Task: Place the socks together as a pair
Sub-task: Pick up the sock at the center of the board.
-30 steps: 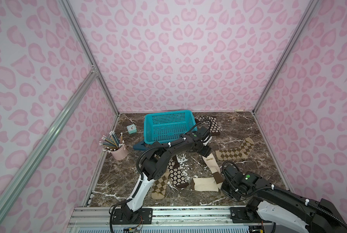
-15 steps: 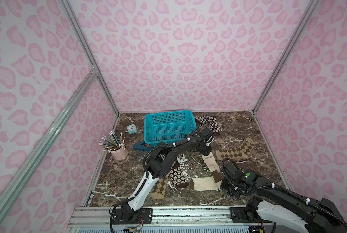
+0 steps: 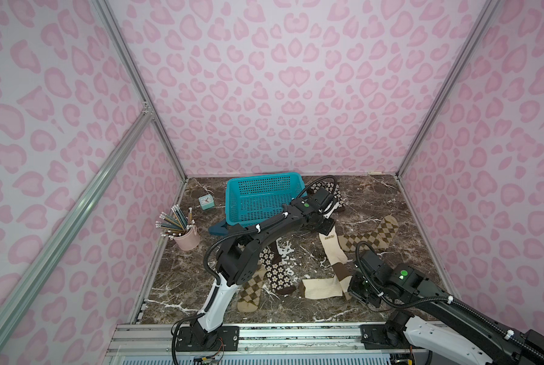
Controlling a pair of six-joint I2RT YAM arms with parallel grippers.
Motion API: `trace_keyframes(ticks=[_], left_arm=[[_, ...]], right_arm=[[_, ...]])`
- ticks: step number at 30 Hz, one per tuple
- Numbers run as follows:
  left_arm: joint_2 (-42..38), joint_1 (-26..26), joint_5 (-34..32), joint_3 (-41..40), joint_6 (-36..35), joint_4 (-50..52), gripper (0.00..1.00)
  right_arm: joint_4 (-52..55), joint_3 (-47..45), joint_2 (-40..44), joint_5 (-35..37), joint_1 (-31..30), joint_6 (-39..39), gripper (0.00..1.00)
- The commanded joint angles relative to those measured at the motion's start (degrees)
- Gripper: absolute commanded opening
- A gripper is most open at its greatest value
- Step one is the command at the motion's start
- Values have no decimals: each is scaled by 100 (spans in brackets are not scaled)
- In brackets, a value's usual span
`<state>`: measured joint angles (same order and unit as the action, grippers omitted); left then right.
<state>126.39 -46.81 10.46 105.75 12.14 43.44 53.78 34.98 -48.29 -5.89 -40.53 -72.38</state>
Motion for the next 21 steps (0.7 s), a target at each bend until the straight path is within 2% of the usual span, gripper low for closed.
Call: trace_keyframes(ticks=[1, 4, 7, 12, 21], left_arm=[[-154, 24, 331, -299, 171, -160, 5], [-230, 36, 410, -503, 183, -221, 5], [-322, 64, 481, -663, 222, -285, 5], [-492, 160, 558, -921, 303, -372, 5], [-663, 203, 564, -1226, 338, -479, 5]], right_arm=[[191, -128, 83, -198, -1, 5, 5], [102, -342, 101, -271, 2, -41, 10], [-7, -522, 130, -289, 2, -126, 25], [-158, -640, 283, -173, 14, -281, 39], [-363, -820, 69, 79, 182, -206, 33]])
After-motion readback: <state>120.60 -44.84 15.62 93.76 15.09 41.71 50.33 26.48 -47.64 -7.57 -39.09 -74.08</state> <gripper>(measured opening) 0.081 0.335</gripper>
